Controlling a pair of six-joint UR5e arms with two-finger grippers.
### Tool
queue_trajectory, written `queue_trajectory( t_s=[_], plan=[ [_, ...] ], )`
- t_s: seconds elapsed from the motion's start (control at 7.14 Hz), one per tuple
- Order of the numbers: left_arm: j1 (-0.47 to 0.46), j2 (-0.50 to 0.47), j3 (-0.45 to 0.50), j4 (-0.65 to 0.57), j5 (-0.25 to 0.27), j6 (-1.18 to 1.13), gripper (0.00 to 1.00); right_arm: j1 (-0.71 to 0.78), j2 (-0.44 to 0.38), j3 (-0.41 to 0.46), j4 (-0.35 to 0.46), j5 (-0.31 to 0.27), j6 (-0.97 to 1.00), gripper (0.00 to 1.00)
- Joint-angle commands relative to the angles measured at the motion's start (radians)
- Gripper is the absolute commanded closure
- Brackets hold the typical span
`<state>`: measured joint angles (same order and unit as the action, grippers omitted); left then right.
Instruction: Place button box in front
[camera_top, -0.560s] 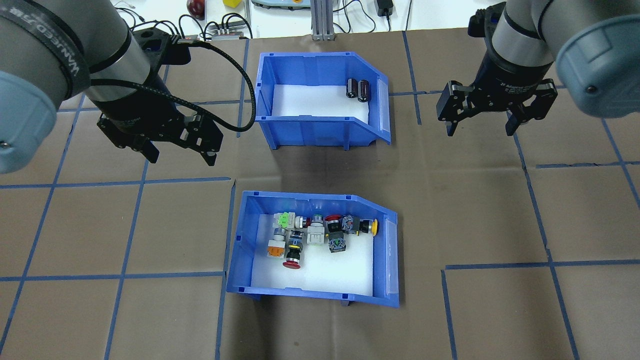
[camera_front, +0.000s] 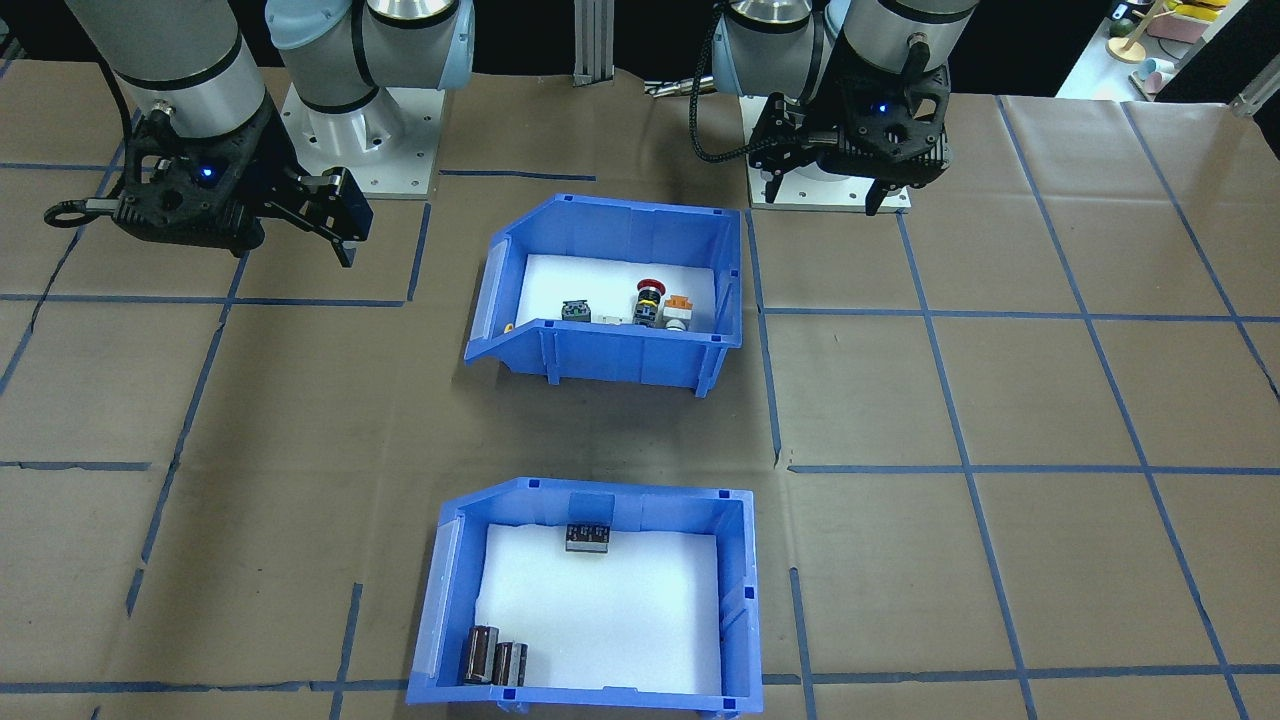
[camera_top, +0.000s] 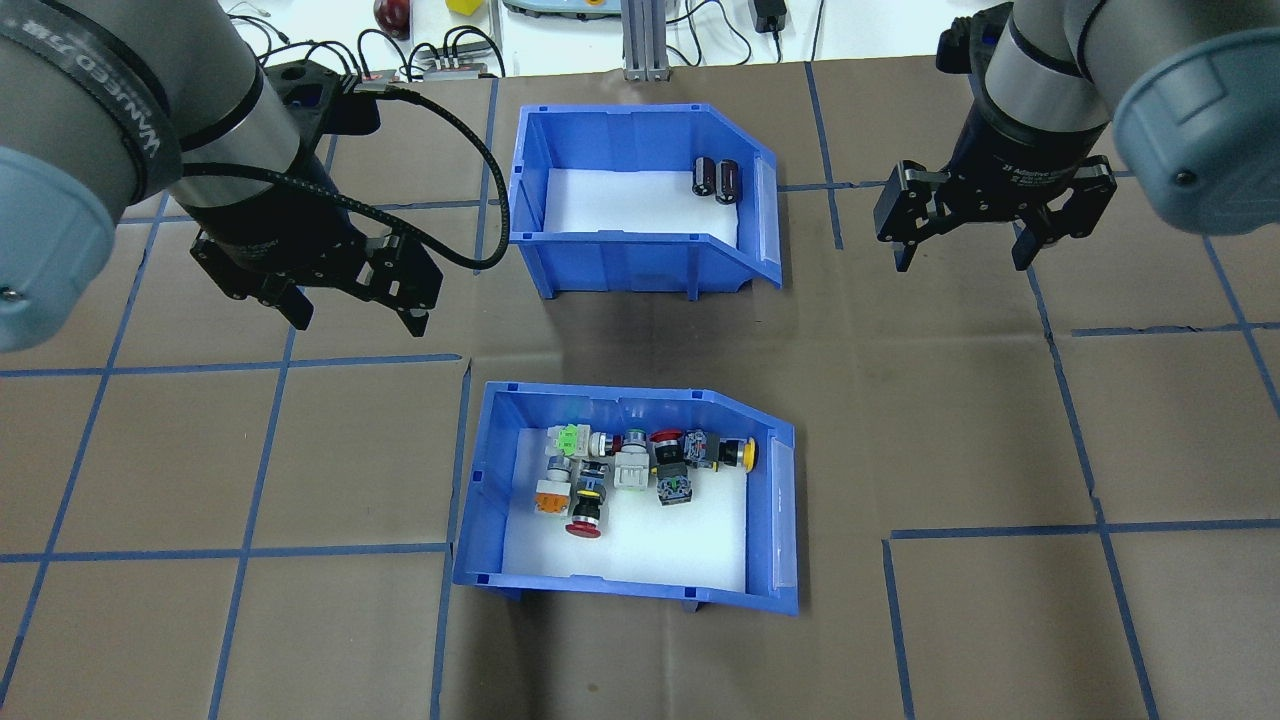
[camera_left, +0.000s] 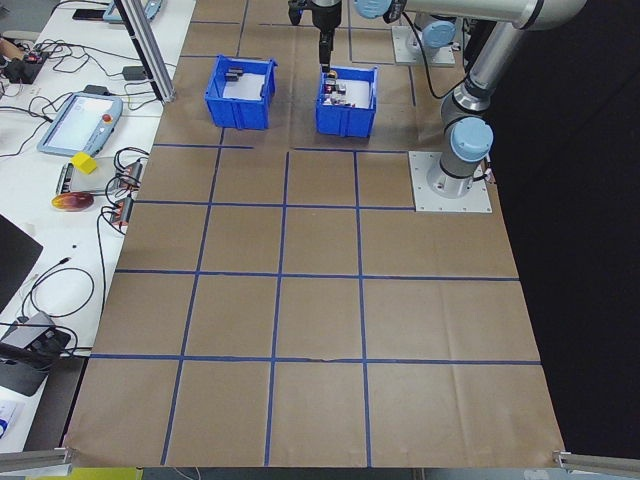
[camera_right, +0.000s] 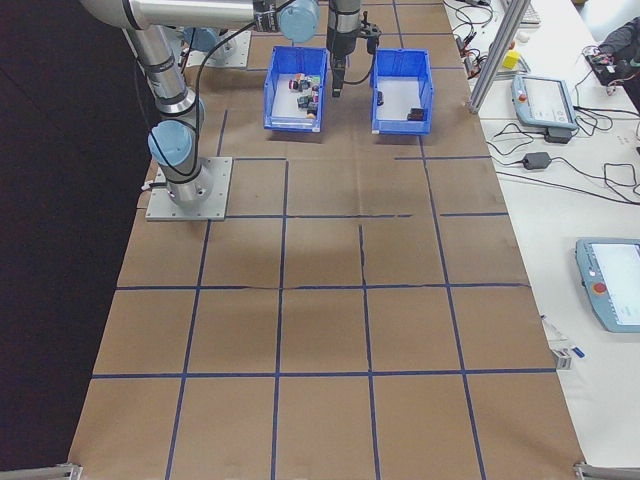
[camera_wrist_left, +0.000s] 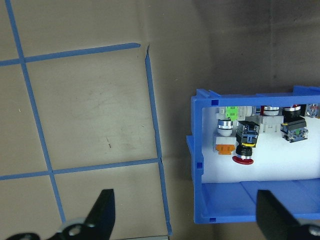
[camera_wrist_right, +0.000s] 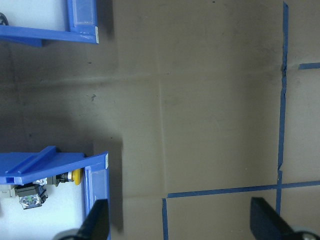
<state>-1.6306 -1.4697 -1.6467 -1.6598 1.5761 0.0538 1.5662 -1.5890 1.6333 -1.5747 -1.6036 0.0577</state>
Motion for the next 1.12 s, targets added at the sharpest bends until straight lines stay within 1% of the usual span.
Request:
queue_trajectory(
  t_s=[0.0, 0.14, 0.28, 0.42, 0.56, 0.7, 0.84, 0.98],
  plan=[
    [0.000, -0.007, -0.007, 0.008, 0.009, -0.002, 0.01, 0.002, 0.004, -0.004, 0.005, 0.001, -0.002, 0.00],
    [0.000, -0.001, -0.010, 0.005, 0.013, 0.000, 0.01, 0.006, 0.013, -0.006, -0.001, 0.005, -0.060, 0.00],
    [0.000, 0.002, -0.012, 0.003, 0.012, 0.000, 0.01, 0.009, 0.023, -0.009, -0.005, 0.043, -0.194, 0.00],
    [0.000, 0.005, -0.013, 0.003, 0.013, 0.000, 0.01, 0.011, 0.047, -0.009, -0.049, 0.101, -0.334, 0.00],
    [0.000, 0.015, -0.013, 0.002, 0.016, 0.000, 0.01, 0.012, 0.084, -0.024, -0.054, 0.103, -0.428, 0.00],
    [0.000, 0.023, -0.019, 0.002, 0.015, -0.003, 0.01, 0.023, 0.136, -0.077, -0.054, 0.087, -0.531, 0.00],
    [0.000, 0.029, -0.016, 0.006, 0.013, -0.062, 0.01, 0.044, 0.195, -0.149, -0.056, 0.087, -0.647, 0.00],
    [0.002, 0.038, -0.022, 0.002, 0.016, -0.297, 0.01, 0.079, 0.263, -0.221, -0.056, 0.087, -0.745, 0.00]
  ],
)
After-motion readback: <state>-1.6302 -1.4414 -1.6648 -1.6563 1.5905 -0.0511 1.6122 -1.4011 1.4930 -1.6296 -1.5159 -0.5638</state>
